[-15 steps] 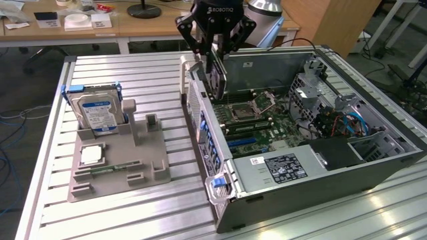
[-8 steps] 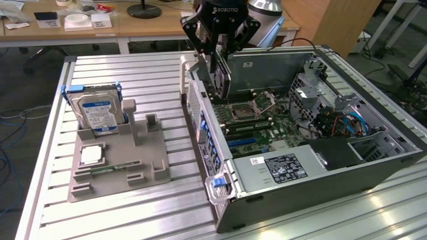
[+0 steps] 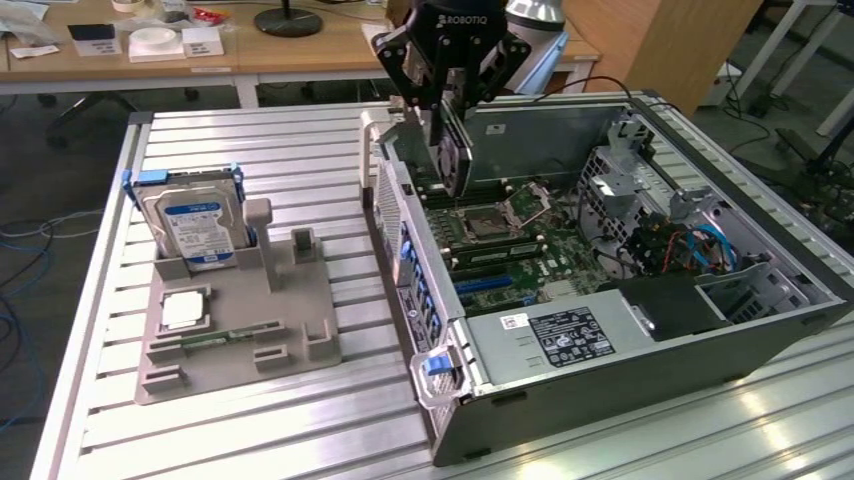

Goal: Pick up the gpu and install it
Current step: 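Pick up the gpu and move the gpu toward the slot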

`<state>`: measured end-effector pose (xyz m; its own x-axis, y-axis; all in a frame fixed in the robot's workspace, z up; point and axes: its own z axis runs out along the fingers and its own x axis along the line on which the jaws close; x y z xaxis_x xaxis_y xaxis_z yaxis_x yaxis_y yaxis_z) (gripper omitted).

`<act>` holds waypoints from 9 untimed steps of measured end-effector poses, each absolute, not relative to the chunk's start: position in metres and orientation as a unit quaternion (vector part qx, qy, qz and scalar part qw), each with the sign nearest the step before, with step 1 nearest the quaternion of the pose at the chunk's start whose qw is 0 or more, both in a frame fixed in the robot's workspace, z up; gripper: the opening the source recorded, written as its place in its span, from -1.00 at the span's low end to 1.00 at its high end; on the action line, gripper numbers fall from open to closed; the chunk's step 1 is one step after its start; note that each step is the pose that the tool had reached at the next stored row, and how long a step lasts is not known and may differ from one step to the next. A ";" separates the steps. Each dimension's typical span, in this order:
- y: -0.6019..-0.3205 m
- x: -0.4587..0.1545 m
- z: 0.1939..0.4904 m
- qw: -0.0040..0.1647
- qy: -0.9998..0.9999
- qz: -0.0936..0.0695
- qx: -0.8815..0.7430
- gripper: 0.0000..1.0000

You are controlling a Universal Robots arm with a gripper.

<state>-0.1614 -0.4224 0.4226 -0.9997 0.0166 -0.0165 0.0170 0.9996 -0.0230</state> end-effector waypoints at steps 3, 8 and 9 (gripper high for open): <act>-0.422 -0.158 0.423 0.008 1.000 -0.012 0.008 -0.44; -0.422 -0.151 0.422 0.008 1.000 -0.012 0.008 -0.44; -0.422 -0.150 0.422 0.008 1.000 -0.012 0.008 -0.44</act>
